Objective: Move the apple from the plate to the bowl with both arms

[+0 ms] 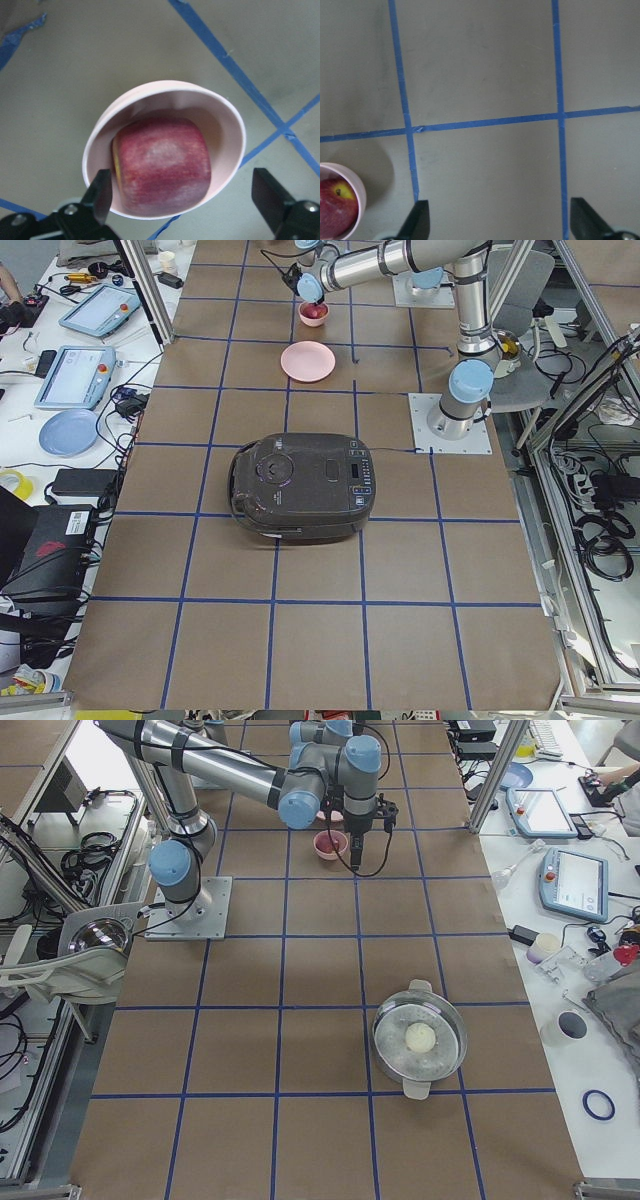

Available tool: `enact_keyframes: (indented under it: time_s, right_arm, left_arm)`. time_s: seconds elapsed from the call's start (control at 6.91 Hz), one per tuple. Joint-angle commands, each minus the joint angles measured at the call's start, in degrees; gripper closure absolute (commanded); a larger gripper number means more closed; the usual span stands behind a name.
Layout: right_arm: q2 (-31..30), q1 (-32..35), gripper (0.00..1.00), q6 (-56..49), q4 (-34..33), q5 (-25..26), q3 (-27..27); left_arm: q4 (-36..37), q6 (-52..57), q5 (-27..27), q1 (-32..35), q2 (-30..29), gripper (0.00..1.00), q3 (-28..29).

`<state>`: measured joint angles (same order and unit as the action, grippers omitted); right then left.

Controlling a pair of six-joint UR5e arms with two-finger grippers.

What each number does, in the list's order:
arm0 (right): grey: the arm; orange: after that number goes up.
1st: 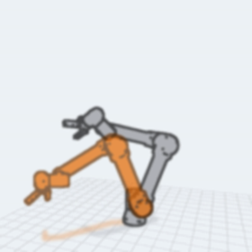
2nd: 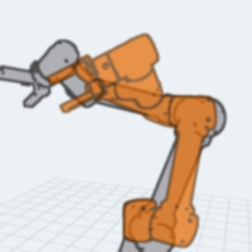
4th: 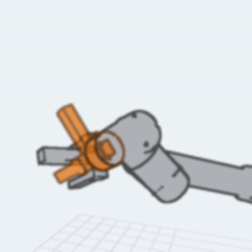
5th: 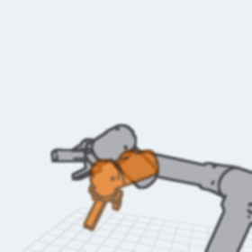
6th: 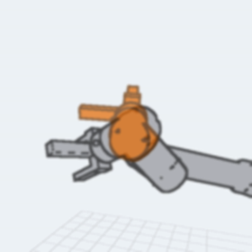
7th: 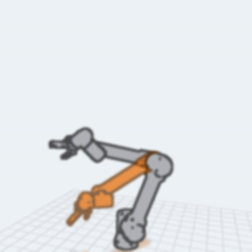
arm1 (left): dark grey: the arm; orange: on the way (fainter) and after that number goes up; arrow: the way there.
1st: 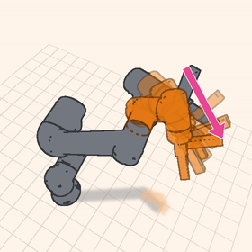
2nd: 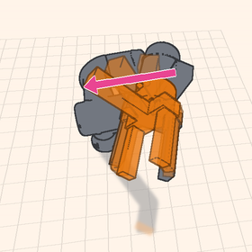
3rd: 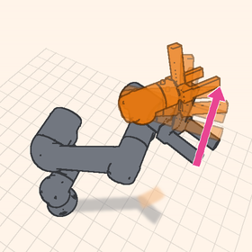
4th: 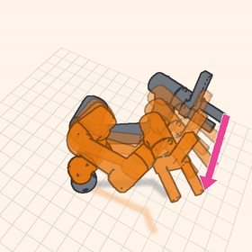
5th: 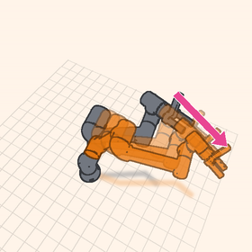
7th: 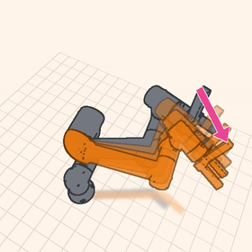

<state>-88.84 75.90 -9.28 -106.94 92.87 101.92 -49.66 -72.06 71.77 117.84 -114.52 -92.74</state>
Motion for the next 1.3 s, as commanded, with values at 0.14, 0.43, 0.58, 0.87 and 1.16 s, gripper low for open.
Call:
enact_keyframes:
  time_s: [0.14, 0.43, 0.58, 0.87, 1.16]
  right_arm:
    - [-4.8, 1.5, 0.00, 0.1, 7.0, 2.0, -3.6]
    - [-4.4, 7.0, 0.00, 1.7, 10.1, 0.1, -8.0]
    - [-4.1, 10.3, 0.00, 4.9, 10.3, 0.1, -7.6]
    - [-3.5, 14.5, 0.00, 5.4, 12.3, -0.1, -7.4]
    - [-3.4, 15.4, 0.00, 5.2, 12.7, -6.2, -7.3]
  left_arm:
    - [-17.3, 3.7, -0.2, 0.5, 11.2, 0.00, 5.2]
    - [-24.9, 8.8, 0.5, -0.1, 18.8, 0.00, 4.9]
    - [-30.0, 16.5, 7.5, -0.1, 20.9, 0.00, 4.2]
    - [-35.8, 38.5, 16.9, -3.7, 23.8, 0.00, 4.1]
    - [-38.0, 58.3, 20.9, -12.3, 26.0, 0.00, 4.6]
